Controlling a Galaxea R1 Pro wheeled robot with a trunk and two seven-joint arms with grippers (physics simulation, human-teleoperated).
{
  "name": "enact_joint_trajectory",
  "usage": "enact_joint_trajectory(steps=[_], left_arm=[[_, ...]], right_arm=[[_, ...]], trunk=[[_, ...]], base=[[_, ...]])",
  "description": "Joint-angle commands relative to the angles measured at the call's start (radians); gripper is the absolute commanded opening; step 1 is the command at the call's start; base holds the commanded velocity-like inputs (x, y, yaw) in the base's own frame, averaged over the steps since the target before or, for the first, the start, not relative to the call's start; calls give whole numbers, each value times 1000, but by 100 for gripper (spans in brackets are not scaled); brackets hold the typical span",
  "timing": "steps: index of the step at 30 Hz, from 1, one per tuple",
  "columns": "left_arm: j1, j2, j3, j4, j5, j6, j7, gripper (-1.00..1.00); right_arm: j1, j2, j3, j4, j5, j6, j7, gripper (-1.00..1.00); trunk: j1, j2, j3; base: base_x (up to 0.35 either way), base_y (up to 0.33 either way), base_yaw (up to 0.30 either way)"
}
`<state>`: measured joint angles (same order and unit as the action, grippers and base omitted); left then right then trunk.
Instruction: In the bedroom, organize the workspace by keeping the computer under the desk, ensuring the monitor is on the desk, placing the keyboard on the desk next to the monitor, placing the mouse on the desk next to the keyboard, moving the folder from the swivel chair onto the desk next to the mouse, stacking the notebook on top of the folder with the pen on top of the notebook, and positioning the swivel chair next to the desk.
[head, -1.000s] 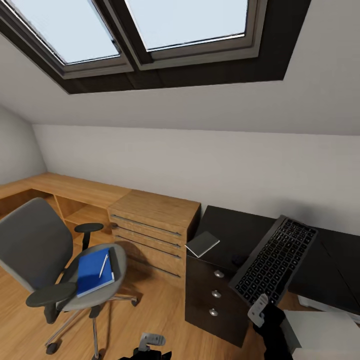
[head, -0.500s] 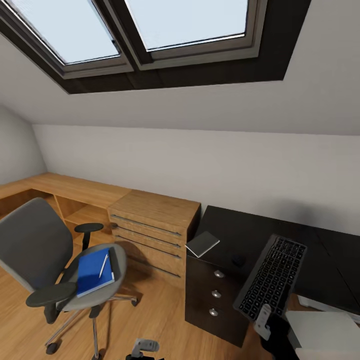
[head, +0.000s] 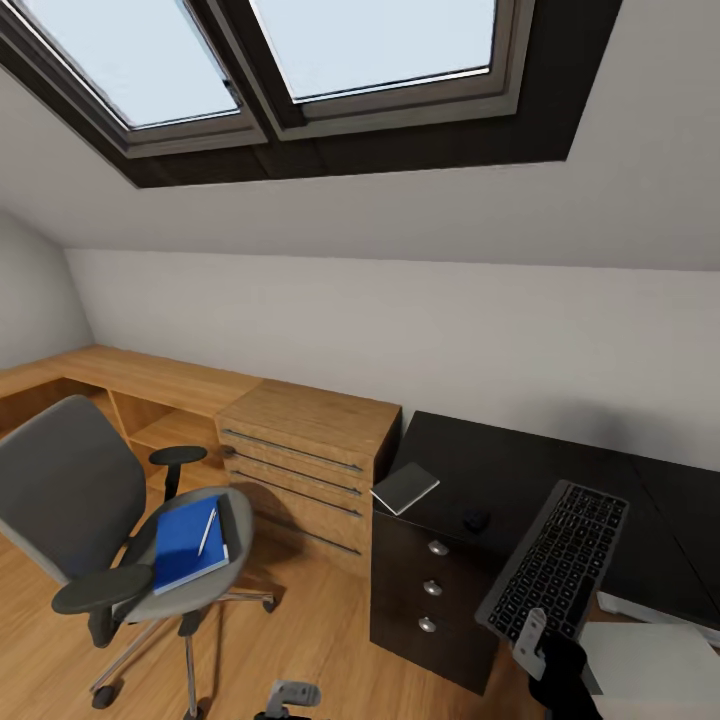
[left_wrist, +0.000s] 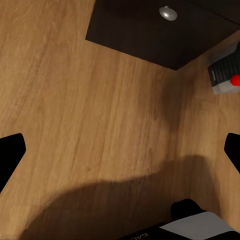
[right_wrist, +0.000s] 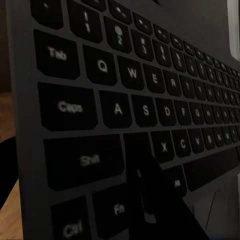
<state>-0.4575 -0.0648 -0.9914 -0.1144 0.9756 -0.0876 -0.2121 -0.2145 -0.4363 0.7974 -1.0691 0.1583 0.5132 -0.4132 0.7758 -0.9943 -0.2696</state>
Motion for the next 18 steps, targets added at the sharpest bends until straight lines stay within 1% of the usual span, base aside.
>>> enact_joint_trajectory(steps=[1,2,4,5,6,7,8,10,11,13,14,16,18], left_arm=[[-1,-2,-8,2,9,-4,-4,100],[-1,-3,-8,2,9,-4,-4,100],[-1,-3,-8,2,9,-4,-4,100],[-1,-4,-8,2,9,-5,-4,100],[-1,-5,-8,2,9,-6,-3,100],[-1,-5,-8,2,9,-6,-3,100],[-1,-6,-8,2,9,-6,-3,100],[-1,-6,-8,2,9,-6,-3,100],[-1,-6,-8,2,9,-6,-3,100],[-1,-6,-8,2,9,-6,-3,100],[-1,-6,-7,2,9,-6,-3,100],[-1,-6,-8,2,9,-6,-3,100],[-1,-6,-8,2,9,-6,-3,100]], right_arm=[[-2,15,-23,3,6,9,-4,-100],[-2,33,-46,11,7,12,-5,-100],[-2,48,-63,22,8,16,-7,-100],[-4,67,-77,36,16,22,-13,-100],[-5,88,-86,44,31,29,-35,-100],[-6,104,-93,47,40,33,-68,-100],[-7,130,-102,49,47,37,-133,-100],[-7,162,-107,52,53,41,-211,-100],[-7,169,-107,52,53,42,-225,-100],[-7,197,-110,52,55,44,-267,-100],[-7,206,-110,49,56,47,-290,-100],[-7,212,-108,45,56,48,-321,-100],[-7,228,-107,43,56,48,-357,-100]], trunk=[[0,-1,-1],[0,-1,-1],[0,-1,-1],[0,-1,-1],[0,-1,-1],[0,-1,-1],[0,-1,-1],[0,-1,-1],[0,-1,-1],[0,-1,-1],[0,-1,-1],[0,-1,-1],[0,-1,-1]], base=[[0,0,0],[0,0,0],[0,0,0],[0,0,0],[0,0,0],[0,0,0],[0,16,0],[0,97,0],[0,164,0],[0,235,0],[0,157,0],[0,66,0],[0,15,0]])
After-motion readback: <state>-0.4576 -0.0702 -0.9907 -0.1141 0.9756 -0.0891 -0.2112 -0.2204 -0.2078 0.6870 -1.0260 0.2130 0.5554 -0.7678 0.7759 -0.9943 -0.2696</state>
